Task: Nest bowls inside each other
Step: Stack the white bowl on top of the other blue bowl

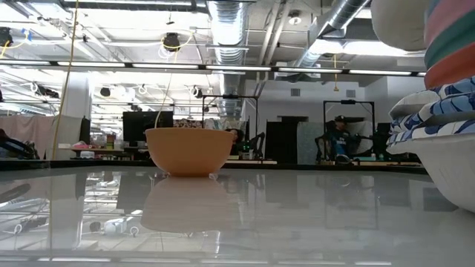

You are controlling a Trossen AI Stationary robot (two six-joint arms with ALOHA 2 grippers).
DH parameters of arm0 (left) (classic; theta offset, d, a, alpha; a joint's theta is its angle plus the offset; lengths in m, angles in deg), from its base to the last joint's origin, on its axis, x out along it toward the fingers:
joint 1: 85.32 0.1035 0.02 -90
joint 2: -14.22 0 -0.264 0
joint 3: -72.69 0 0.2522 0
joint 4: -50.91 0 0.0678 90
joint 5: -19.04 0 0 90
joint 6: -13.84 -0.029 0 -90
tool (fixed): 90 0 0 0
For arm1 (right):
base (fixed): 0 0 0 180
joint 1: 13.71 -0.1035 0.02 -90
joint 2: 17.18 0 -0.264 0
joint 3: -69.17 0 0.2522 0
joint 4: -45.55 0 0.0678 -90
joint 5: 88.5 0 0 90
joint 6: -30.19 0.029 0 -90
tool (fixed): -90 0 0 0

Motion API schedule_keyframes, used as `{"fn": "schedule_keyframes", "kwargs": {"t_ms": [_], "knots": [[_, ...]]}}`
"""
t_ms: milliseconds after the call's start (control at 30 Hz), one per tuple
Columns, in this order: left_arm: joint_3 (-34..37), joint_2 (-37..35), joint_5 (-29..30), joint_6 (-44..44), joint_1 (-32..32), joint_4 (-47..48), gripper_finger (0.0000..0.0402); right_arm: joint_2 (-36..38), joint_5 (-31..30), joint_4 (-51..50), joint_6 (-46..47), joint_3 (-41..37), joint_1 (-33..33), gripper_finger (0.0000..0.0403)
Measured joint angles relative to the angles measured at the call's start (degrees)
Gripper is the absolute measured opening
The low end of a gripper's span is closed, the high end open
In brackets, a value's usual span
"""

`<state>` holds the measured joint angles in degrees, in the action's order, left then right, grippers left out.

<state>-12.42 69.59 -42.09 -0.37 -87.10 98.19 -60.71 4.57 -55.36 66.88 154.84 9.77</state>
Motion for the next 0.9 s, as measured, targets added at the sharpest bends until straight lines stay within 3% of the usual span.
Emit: {"fn": "schedule_keyframes", "kwargs": {"t_ms": [267, 667, 900], "knots": [[0.0, 0.0, 0.0, 0.5, 0.0, 0.0, 0.0202, -0.9, -0.6, 1.4, 10.6, -2.9, -14.1, 0.0015], [0.0, 0.0, 0.1, 1.8, 0.0, 0.0, 0.0202, -11.2, -8.2, 10.7, 20.9, -2.9, -37.5, 0.0015], [0.0, 0.0, 0.1, 1.8, 0.0, 0.0, 0.0202, -15.7, -12.2, 15.3, 28.1, -2.9, -47.8, 0.0015]]}}
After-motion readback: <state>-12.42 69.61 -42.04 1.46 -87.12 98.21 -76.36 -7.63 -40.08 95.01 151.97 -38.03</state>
